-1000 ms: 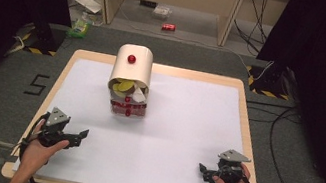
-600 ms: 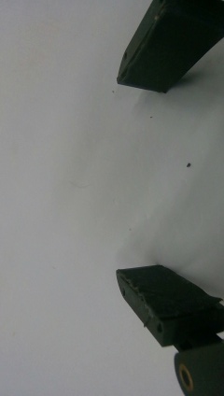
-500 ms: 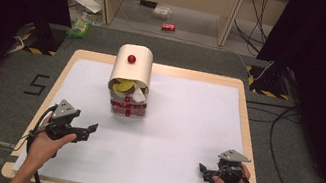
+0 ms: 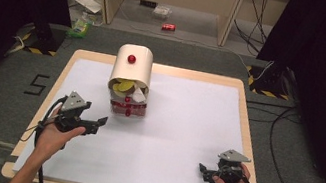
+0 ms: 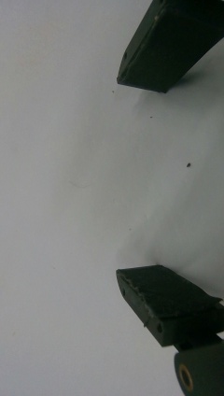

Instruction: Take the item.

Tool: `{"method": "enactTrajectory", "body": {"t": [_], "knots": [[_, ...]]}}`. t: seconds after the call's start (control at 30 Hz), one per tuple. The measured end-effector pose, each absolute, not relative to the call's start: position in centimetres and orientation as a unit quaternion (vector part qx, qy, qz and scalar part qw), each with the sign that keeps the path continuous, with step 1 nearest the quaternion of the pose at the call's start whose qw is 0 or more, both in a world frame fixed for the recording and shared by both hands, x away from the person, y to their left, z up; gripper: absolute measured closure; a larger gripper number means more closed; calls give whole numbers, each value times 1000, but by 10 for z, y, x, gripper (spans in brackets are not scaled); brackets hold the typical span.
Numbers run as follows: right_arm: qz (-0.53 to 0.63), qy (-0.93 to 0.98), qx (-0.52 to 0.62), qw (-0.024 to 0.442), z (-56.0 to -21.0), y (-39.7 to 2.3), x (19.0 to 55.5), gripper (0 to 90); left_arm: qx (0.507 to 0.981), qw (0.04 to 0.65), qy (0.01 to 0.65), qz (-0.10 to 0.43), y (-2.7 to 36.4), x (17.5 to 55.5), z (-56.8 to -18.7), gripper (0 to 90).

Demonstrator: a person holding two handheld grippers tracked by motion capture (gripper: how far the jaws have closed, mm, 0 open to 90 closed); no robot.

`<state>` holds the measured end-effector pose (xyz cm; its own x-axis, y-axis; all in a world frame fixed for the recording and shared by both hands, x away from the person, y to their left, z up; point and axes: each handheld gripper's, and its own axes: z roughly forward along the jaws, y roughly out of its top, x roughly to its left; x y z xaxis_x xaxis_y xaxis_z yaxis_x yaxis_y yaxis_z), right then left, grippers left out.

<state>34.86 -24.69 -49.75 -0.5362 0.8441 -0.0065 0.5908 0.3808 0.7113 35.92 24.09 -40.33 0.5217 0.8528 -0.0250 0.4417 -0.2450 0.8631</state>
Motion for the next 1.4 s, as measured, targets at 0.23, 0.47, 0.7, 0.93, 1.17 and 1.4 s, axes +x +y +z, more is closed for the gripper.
{"method": "enactTrajectory", "body": {"t": [0.23,0.47,0.7,0.93,1.17,1.4], "knots": [[337,809,443,188,-498,-247,349,77,760,444,406,245,226,364,-386,207],[337,809,443,188,-498,-247,349,77,768,444,388,251,212,369,-371,225],[337,809,443,188,-498,-247,349,77,770,449,379,250,201,377,-361,236],[336,809,443,188,-498,-247,349,77,771,453,375,245,193,386,-356,248],[337,809,443,188,-498,-247,349,77,770,453,374,250,188,396,-353,260],[337,809,443,188,-498,-247,349,77,770,446,382,248,188,408,-357,269]]}}
